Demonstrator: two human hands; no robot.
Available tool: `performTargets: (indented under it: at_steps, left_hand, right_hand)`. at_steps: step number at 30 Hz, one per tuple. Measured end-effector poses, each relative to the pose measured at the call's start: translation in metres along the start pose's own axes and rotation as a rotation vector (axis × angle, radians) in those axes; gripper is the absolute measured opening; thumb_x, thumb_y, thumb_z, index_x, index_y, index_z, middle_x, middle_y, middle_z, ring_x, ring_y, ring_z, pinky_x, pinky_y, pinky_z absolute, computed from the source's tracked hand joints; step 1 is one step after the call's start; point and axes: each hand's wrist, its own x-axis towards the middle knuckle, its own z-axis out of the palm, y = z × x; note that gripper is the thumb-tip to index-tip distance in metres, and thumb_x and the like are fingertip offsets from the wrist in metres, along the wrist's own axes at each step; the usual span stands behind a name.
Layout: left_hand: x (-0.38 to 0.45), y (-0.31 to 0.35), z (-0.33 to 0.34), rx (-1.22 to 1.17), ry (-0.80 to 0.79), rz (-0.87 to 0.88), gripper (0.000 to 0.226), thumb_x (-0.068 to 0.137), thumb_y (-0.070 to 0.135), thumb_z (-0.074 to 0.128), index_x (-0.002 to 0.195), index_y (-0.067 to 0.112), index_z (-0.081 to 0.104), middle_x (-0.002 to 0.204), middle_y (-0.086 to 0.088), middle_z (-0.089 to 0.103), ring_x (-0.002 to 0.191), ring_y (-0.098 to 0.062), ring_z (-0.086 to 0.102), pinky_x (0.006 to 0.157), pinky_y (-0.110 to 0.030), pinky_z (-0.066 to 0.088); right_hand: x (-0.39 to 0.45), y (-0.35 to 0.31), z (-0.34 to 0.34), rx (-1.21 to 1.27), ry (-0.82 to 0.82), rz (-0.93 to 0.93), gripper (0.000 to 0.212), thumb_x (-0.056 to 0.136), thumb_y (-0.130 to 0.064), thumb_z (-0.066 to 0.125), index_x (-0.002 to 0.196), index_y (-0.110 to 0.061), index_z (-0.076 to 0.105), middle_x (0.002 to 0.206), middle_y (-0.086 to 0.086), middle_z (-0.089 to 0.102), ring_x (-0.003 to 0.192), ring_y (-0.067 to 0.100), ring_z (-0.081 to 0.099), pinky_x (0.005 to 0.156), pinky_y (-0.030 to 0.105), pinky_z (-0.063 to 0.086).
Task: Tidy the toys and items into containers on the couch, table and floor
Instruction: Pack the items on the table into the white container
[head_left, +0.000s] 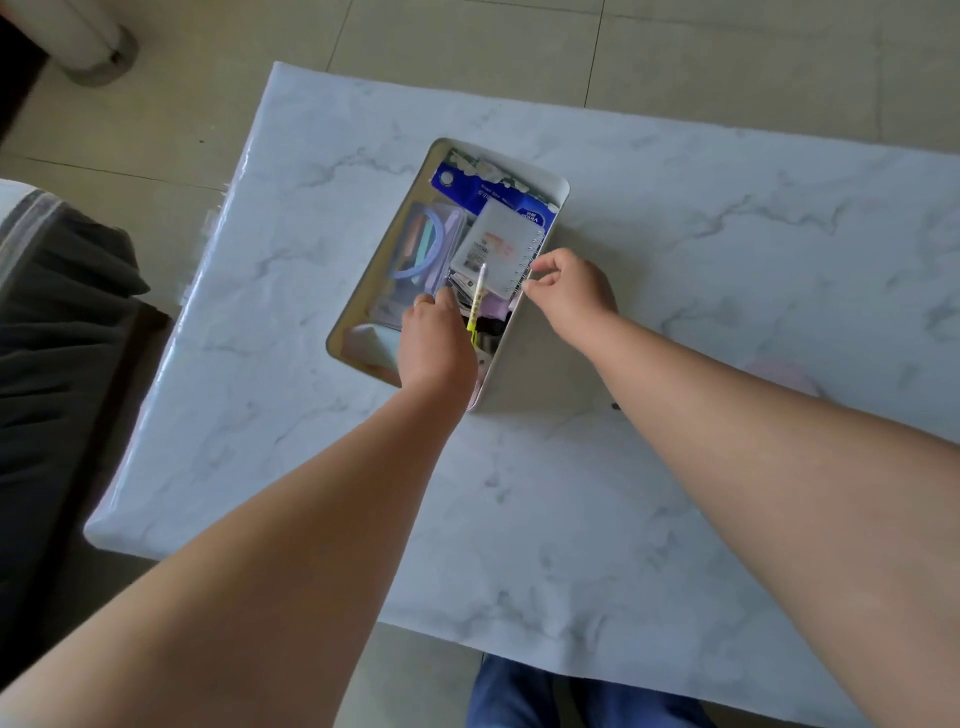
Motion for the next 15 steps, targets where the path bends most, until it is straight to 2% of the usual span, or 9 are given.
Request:
performTargets:
  at_steps: [3,9,15]
  left_hand:
    - [-0.001,0.011,0.004,0.006,-0.001,0.064,0.027,0.086,0.000,0.055,0.112,0.007,0.053,0.116,-0.015,0.054,0.108,-0.031,0.048,0.077,-0.036,0.041]
    - [-0.019,0.057,0.023,-0.009,-0.077,0.166,0.033,0.089,0.015,0.062,0.120,0.008,0.052,0.123,-0.014,0.052,0.117,-0.031,0.045,0.090,-0.039,0.042]
    - [-0.051,0.100,0.061,0.047,-0.177,0.251,0.034,0.091,0.020,0.062,0.122,0.011,0.051,0.120,-0.011,0.052,0.115,-0.030,0.044,0.081,-0.038,0.043]
  right_hand:
    - [-0.003,0.017,-0.014,-0.012,0.027,0.029,0.025,0.089,-0.026,0.060,0.114,-0.020,0.060,0.094,-0.005,0.061,0.096,0.020,0.063,0.073,0.023,0.041]
    - [-0.011,0.065,-0.053,-0.068,0.077,0.108,0.024,0.087,-0.024,0.058,0.110,-0.025,0.062,0.108,-0.002,0.067,0.099,0.020,0.062,0.080,0.026,0.046]
    - [-0.031,0.125,-0.094,-0.110,0.081,0.156,0.028,0.086,-0.015,0.055,0.111,-0.021,0.065,0.113,0.002,0.066,0.105,0.022,0.061,0.088,0.027,0.046]
